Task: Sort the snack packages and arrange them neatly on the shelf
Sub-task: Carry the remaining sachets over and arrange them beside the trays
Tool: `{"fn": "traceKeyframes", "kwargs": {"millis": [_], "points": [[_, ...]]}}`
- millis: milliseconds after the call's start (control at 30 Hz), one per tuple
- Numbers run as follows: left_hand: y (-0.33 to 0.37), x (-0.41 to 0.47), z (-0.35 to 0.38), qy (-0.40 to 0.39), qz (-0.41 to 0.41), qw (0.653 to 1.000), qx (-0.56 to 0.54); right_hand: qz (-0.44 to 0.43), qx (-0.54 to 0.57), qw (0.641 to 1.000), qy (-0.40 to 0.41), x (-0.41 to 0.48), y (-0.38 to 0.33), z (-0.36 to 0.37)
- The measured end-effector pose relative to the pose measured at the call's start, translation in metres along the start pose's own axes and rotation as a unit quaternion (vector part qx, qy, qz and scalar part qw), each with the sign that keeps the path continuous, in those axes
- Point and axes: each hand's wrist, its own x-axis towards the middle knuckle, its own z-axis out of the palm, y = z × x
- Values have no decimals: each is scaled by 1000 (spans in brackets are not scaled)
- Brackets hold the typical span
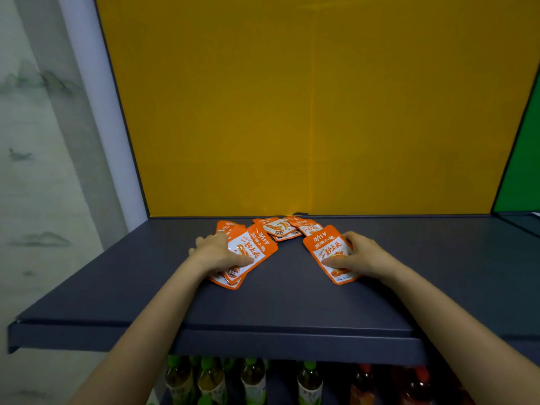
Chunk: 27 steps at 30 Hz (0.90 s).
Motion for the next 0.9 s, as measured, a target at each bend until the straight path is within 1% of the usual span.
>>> {"fn": "traceKeyframes", "kwargs": {"millis": [67, 233, 367, 400, 500, 600, 667, 700, 800, 900], "points": [[0, 0, -2, -7, 5, 1000, -17, 0, 4, 1000, 4, -2, 0, 1], [1, -5, -7, -11, 14, 994, -106, 4, 14, 1000, 18, -8, -2, 4], [-5, -9, -12, -2, 25, 982, -187, 3, 18, 998, 55, -15, -1, 7], [-8, -9, -12, 2, 32, 973, -230, 3, 30, 998, 62, -18, 0, 7], [-13, -12, -12, -7, 55, 926, -373, -3, 111, 992, 67, -28, 1, 7], [0, -18, -7, -44, 61, 890, -449, -7, 179, 981, 75, -45, 6, 4], [19, -23, -1, -72, 67, 854, -511, -7, 208, 974, 92, -57, 15, -4], [31, -26, 4, -81, 68, 840, -532, -5, 219, 970, 105, -63, 21, -10], [72, -38, 23, -106, 80, 817, -561, 9, 235, 962, 139, -83, 44, -36], [119, -56, 45, -148, 97, 793, -583, 25, 251, 954, 165, -104, 76, -64]]}}
